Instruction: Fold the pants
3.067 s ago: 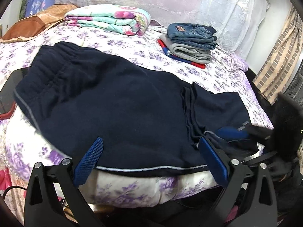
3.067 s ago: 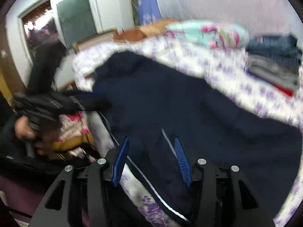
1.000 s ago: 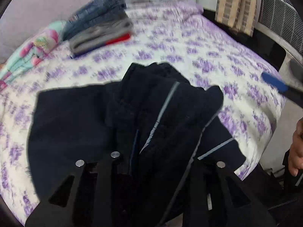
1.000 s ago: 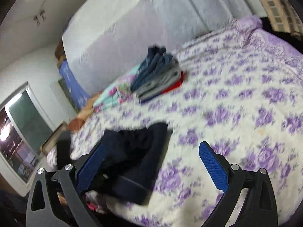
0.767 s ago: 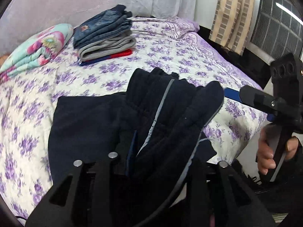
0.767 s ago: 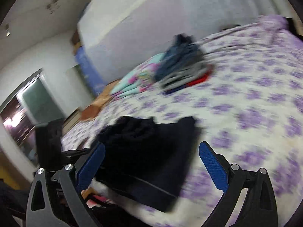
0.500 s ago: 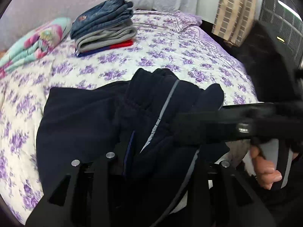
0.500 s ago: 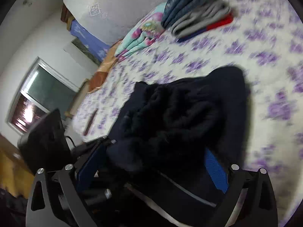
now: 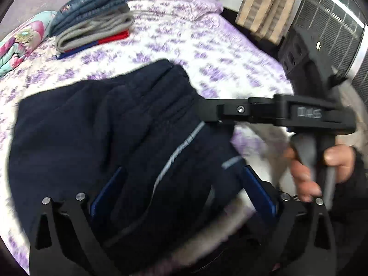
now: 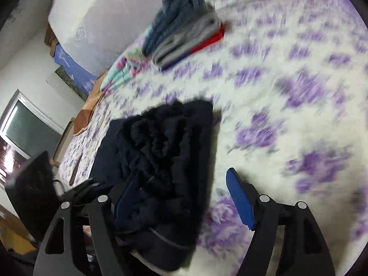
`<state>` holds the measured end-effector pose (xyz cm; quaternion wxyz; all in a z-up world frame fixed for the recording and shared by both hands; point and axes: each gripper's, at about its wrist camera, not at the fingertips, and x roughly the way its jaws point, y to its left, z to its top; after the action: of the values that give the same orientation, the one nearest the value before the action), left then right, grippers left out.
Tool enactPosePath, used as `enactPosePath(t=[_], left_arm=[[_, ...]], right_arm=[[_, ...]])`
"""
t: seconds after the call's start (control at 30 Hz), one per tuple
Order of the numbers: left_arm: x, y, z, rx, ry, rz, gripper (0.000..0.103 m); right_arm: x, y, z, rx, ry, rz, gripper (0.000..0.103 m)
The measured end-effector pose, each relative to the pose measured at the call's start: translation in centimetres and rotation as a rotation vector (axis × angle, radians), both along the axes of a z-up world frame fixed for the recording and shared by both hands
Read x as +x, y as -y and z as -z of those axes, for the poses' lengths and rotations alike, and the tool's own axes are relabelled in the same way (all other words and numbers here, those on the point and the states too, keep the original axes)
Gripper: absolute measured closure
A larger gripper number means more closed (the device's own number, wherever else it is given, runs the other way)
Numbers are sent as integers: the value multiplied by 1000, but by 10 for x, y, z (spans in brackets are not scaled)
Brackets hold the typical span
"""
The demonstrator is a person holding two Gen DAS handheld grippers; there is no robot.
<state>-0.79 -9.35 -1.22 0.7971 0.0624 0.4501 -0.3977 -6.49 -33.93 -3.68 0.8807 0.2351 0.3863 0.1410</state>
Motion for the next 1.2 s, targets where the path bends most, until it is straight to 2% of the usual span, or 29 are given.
enactPosePath(t=[0.07, 0.13, 0.17, 0.2, 0.23, 0.3, 0.33, 0.37, 0.4, 0.43, 0.47, 0.5, 0.57, 0.6, 0.63, 0.7, 0.77, 0.8, 0.87, 0.9, 0.97, 1.0, 1.1, 1.17, 1.2], left_arm=[[-11, -20, -23, -58, 41, 4, 5], [-24, -42, -42, -85, 132, -18, 5], [-25, -50, -44, -77, 156, -40, 5], [-22, -54, -41, -66, 153, -58, 5], [-13, -61, -28, -49, 120, -89, 5], [9, -68, 5, -29, 25, -150, 5], [16, -68, 22, -21, -19, -167, 5], [18, -67, 31, -19, -20, -177, 5], [14, -62, 35, -16, 33, -171, 5], [13, -60, 36, -10, 48, -159, 5], [14, -58, 39, -6, 52, -154, 5], [16, -58, 39, -15, 45, -151, 5], [21, -72, 26, -77, -11, -145, 5], [23, -81, 18, -123, -36, -145, 5], [23, -98, 5, -169, -29, -157, 5], [27, -122, -8, -183, 15, -208, 5], [44, -145, 2, -185, -18, -271, 5], [55, -151, 13, -195, -71, -292, 5], [76, -152, 39, -248, -197, -283, 5], [81, -146, 47, -252, -214, -268, 5], [90, -126, 53, -243, -188, -234, 5], [90, -119, 52, -251, -177, -216, 5], [98, -103, 54, -228, -189, -206, 5], [106, -100, 57, -229, -214, -199, 5], [107, -99, 57, -227, -225, -200, 5]], right_arm=[[-19, 0, -28, -27, 116, 10, 26], [-34, -11, -61, -36, 239, -39, 26], [-37, -23, -74, -19, 295, -98, 26], [-37, -29, -80, -12, 315, -135, 26], [-32, -45, -83, -17, 331, -190, 26], [-11, -69, -72, -86, 277, -217, 26], [2, -74, -62, -116, 215, -208, 26], [23, -77, -34, -175, 73, -166, 26], [33, -78, -17, -213, -1, -138, 26], [38, -75, 3, -280, -51, -91, 25], [38, -69, 11, -265, -62, -95, 25], [31, -64, 8, -233, -30, -98, 25], [16, -52, -5, -154, -1, -79, 24], [7, -42, -15, -107, 40, -70, 19], [-4, -33, -25, -105, 71, -56, 5], [-18, -14, -32, -98, 124, -15, 3], [-11, 0, -21, -24, 80, -65, 3], [-1, 4, -8, 23, 15, -78, 3], [18, 4, 13, 98, -68, -101, 3], [29, -3, 23, 114, -90, -130, 3], [38, -16, 25, 91, -63, -151, 3], [44, -24, 24, 140, -46, -194, 3], [65, -34, 31, 215, -128, -187, 3], [78, -47, 32, 155, -154, -236, 4], [77, -50, 30, 117, -153, -242, 18]])
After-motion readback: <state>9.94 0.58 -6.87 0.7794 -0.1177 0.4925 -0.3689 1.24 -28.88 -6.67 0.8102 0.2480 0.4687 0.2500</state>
